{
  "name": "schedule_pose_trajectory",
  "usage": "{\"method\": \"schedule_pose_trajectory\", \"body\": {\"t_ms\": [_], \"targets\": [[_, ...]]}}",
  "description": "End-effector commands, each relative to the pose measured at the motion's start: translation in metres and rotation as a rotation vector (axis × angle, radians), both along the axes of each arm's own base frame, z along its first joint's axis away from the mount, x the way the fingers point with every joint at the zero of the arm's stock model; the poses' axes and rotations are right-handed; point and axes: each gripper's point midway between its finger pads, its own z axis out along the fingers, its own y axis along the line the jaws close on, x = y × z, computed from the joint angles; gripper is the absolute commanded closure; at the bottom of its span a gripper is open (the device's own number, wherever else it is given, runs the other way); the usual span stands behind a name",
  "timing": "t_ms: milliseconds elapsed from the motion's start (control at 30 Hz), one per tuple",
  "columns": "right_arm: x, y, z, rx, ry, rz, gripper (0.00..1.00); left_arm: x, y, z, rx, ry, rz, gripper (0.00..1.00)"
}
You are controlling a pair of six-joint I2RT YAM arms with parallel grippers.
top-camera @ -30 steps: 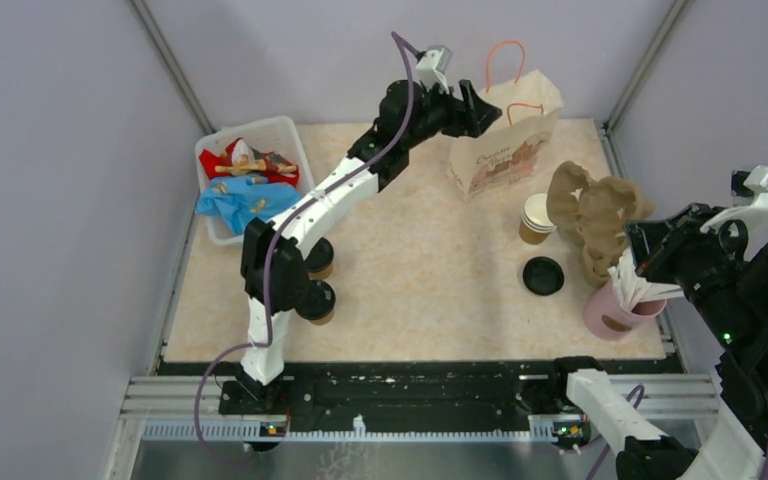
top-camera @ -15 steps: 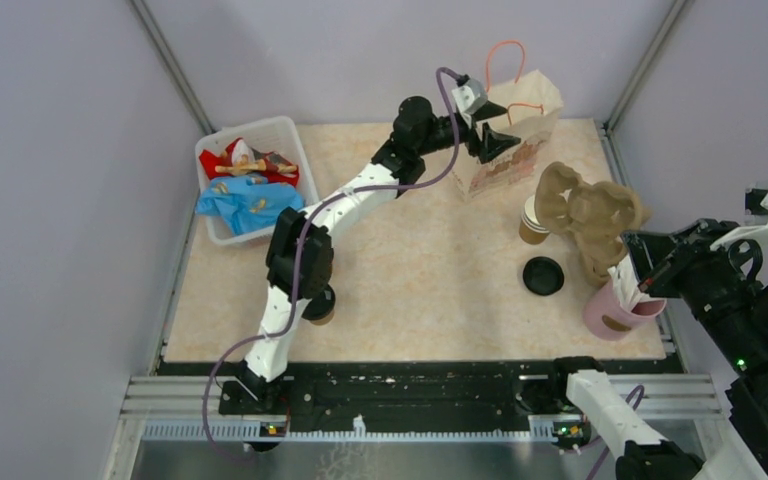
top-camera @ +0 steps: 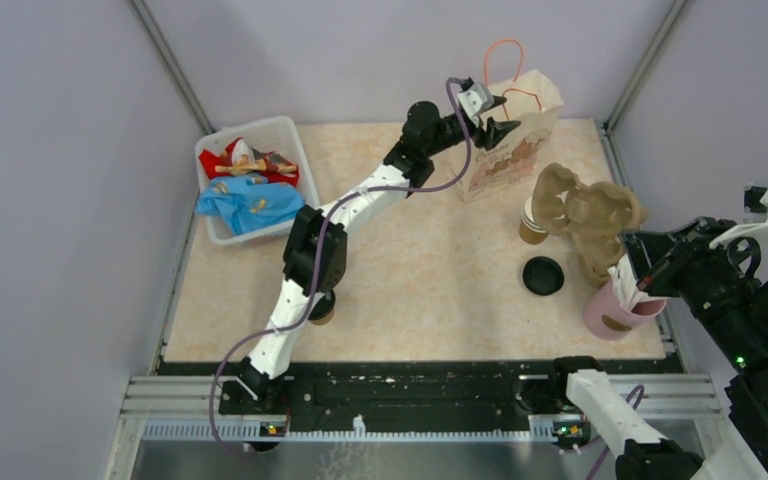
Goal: Pack the takeout coffee
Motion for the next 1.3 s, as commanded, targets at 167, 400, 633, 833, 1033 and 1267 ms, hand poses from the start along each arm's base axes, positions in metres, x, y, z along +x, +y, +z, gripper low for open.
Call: {"method": "schedule_pose_trajectory", "body": {"t_ms": [167,400,633,833,1033,1267], "targets": [[0.006,0.001,-0.001,0.045,0.006,-0.014,1.0,-0.032,0.008,0.057,-0.104,-0.136,-0.009,0.35],[0.005,-0.001,-0.001,0.056,0.003,-0.03,1.0,-0.041,0.021,0.064,-0.127,-0.126,0.007,0.39],[0.006,-0.003,-0.001,0.059,0.001,-0.045,1.0,-0.026,0.021,0.069,-0.151,-0.14,0.064,0.32],[0.009,-0.003,-0.003,0.065,0.003,-0.051,1.0,-0.005,0.012,0.062,-0.172,-0.14,0.108,0.28],[0.012,-0.002,-0.005,0.074,0.013,-0.05,1.0,0.0,-0.001,0.057,-0.156,-0.206,0.082,0.38],[0.013,-0.001,-0.004,0.075,0.017,-0.041,1.0,0.003,-0.01,0.043,-0.11,-0.247,0.059,0.45]]}}
